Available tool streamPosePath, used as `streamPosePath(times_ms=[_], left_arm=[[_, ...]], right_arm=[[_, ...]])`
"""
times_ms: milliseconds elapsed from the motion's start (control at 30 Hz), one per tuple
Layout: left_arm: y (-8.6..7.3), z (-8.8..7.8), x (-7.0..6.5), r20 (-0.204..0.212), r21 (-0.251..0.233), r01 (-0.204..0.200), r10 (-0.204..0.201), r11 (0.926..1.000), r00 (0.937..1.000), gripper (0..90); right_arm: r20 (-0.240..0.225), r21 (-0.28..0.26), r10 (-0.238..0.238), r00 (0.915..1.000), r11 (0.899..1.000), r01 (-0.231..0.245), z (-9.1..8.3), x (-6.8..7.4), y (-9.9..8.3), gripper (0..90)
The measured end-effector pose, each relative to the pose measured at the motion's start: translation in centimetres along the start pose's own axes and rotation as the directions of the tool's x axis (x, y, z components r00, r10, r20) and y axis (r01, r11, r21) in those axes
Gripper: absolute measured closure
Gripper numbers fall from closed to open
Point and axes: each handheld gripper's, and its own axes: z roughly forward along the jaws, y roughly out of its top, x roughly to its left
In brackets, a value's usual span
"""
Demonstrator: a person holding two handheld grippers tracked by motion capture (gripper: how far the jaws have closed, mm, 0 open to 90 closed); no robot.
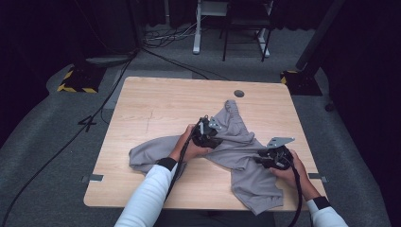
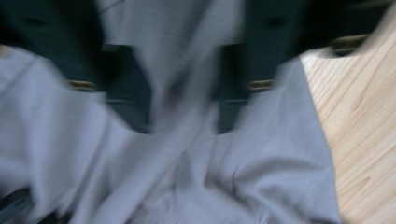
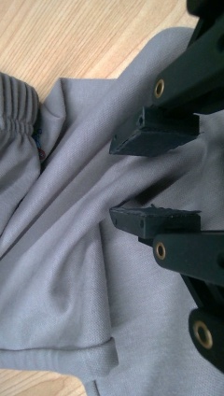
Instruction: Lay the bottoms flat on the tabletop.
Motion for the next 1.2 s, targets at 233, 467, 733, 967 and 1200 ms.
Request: streamPosePath(times_ms=[233, 467, 733, 967, 1200], left_arm=[[-0.8, -1.7, 1.8, -0.087, -0.038, 0.035, -0.038, 0.9986, 0.9955, 89.6], [-2.5, -6.6, 6.3, -0.232, -0.154, 0.178, -0.211, 0.9718, 0.9495, 89.6], [-9.4, -12.6, 14.3, -0.41, -0.217, 0.449, -0.499, 0.8666, 0.7639, 88.8], [-14.1, -14.8, 15.8, -0.475, -0.17, 0.541, -0.549, 0.824, 0.6878, 59.7], [-16.6, -14.9, 10.6, -0.308, -0.065, 0.438, -0.436, 0.8965, 0.8456, 40.9]], right_arm=[[0.003, 0.002, 0.01, 0.9999, 1.0, -0.01, -0.1, -0.2, -0.1, 64.5], [0.015, 0.008, 0.023, 0.9996, 1.0, -0.023, -0.3, -0.5, -0.3, 67.9], [0.018, 0.024, 0.027, 0.9995, 0.999, -0.028, -0.5, -0.7, -0.3, 70.1], [0.02, 0.044, 0.03, 0.9993, 0.999, -0.031, -0.8, -0.9, -0.5, 70.0], [0.012, 0.109, 0.02, 0.9997, 0.994, -0.021, -1.7, -0.6, -0.7, 69.9]])
